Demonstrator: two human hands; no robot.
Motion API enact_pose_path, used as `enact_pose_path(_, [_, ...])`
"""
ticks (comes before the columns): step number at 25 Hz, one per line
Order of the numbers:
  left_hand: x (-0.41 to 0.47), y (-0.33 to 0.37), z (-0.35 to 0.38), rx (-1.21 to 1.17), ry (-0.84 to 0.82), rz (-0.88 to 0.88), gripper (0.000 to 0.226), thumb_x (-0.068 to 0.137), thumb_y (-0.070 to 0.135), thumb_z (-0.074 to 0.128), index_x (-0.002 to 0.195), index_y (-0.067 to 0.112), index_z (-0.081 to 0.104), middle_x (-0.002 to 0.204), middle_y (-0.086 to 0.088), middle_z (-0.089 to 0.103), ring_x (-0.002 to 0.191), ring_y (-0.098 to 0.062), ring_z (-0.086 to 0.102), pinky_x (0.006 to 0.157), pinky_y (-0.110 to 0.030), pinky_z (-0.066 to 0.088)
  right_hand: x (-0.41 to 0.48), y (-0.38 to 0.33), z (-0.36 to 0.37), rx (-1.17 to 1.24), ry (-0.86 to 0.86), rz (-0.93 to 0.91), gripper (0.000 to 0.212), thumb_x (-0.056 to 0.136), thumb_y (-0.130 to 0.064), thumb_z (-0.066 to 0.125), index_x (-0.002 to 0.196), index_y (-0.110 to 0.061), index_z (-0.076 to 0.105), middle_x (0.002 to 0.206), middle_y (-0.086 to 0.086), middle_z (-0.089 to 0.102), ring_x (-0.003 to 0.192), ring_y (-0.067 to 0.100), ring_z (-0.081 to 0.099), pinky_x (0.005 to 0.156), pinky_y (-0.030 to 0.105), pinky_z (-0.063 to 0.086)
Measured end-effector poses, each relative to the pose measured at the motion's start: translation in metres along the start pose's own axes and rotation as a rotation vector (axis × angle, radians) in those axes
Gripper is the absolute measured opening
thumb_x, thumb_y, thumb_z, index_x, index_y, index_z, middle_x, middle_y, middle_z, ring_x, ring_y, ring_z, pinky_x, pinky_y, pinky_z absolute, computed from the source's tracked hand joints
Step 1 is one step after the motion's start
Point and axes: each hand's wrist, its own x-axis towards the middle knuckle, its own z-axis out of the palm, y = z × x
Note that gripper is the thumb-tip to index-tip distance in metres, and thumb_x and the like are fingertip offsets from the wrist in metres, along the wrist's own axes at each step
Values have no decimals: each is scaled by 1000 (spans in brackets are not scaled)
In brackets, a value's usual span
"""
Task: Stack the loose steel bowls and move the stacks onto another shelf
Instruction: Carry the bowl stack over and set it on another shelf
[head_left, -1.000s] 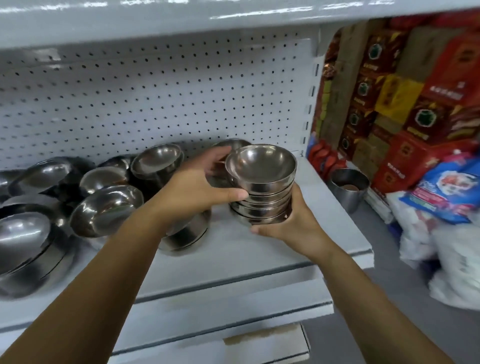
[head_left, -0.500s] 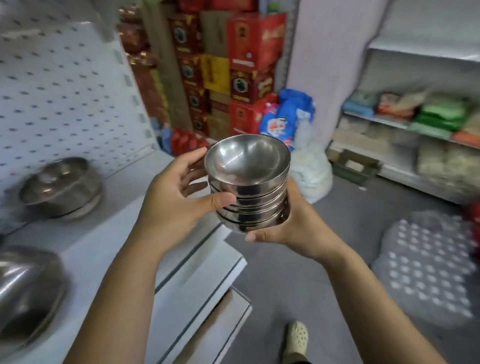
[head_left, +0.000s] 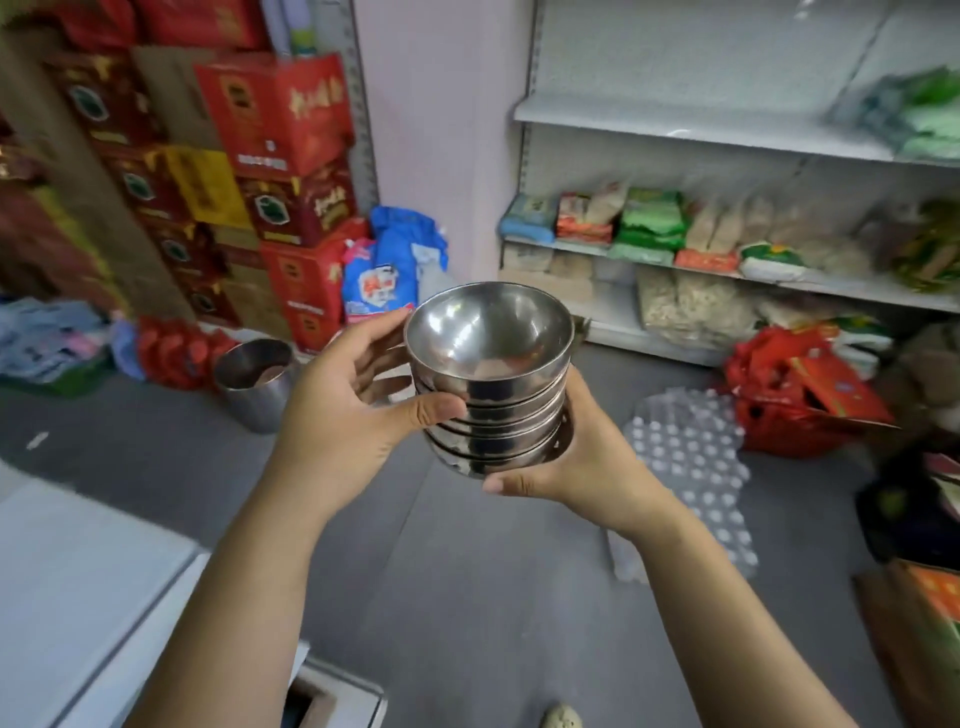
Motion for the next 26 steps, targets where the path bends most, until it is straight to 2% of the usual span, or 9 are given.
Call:
enact_pose_path(2, [32, -4, 34, -12, -20, 10, 96, 53, 22, 90, 142, 17, 54, 130, 7, 69, 121, -6, 65, 100, -28, 54, 16, 14, -38, 7, 18, -3, 119, 59, -17, 103, 154, -32, 34, 142, -9, 62, 135, 14, 58, 115, 49, 46])
enact_pose_path(5, [76, -14, 86, -33, -45, 13, 105, 50, 29, 90, 146, 14, 51, 133, 5, 67, 123, -8, 64, 106, -36, 51, 40, 36, -93, 10, 50, 3, 117, 59, -16, 103, 153, -32, 35, 143, -9, 62, 135, 13, 57, 115, 49, 45])
enact_pose_path(8, [111, -23, 129, -64, -52, 5, 103, 46, 32, 89, 141, 17, 53, 129, 9, 68, 121, -5, 64, 105, -32, 52, 60, 55, -138, -6, 77, 13, 117, 57, -23, 103, 152, -36, 36, 144, -10, 60, 136, 12, 57, 115, 49, 45])
enact_pose_path(13, [174, -42, 175, -83, -109, -16, 91, 50, 27, 89, 134, 24, 55, 125, 14, 70, 120, -5, 65, 100, -28, 54, 100, 87, -188, -4, 90, 53, 120, 58, -24, 103, 155, -34, 33, 143, -13, 61, 135, 10, 57, 115, 46, 46])
enact_pose_path(17, [242, -60, 199, -88, -173, -18, 92, 53, 24, 87, 138, 22, 52, 131, 8, 67, 121, -5, 64, 97, -25, 55, 156, 119, -216, 5, 129, 68, 123, 56, -29, 104, 155, -33, 32, 144, -12, 59, 135, 11, 57, 115, 47, 46])
enact_pose_path(21, [343, -77, 219, -88, -240, 12, 81, 59, 19, 86, 133, 28, 55, 130, 10, 67, 120, -4, 65, 96, -22, 54, 243, 144, -247, 17, 183, 72, 123, 56, -26, 104, 155, -32, 32, 143, -8, 62, 134, 13, 59, 114, 49, 46])
enact_pose_path(26, [489, -91, 244, -105, -335, 32, 81, 61, 16, 85, 135, 23, 54, 124, 17, 68, 118, -4, 65, 95, -22, 55, 362, 160, -291, 25, 298, 57, 119, 57, -14, 102, 154, -27, 34, 139, -11, 64, 130, 6, 61, 113, 38, 49])
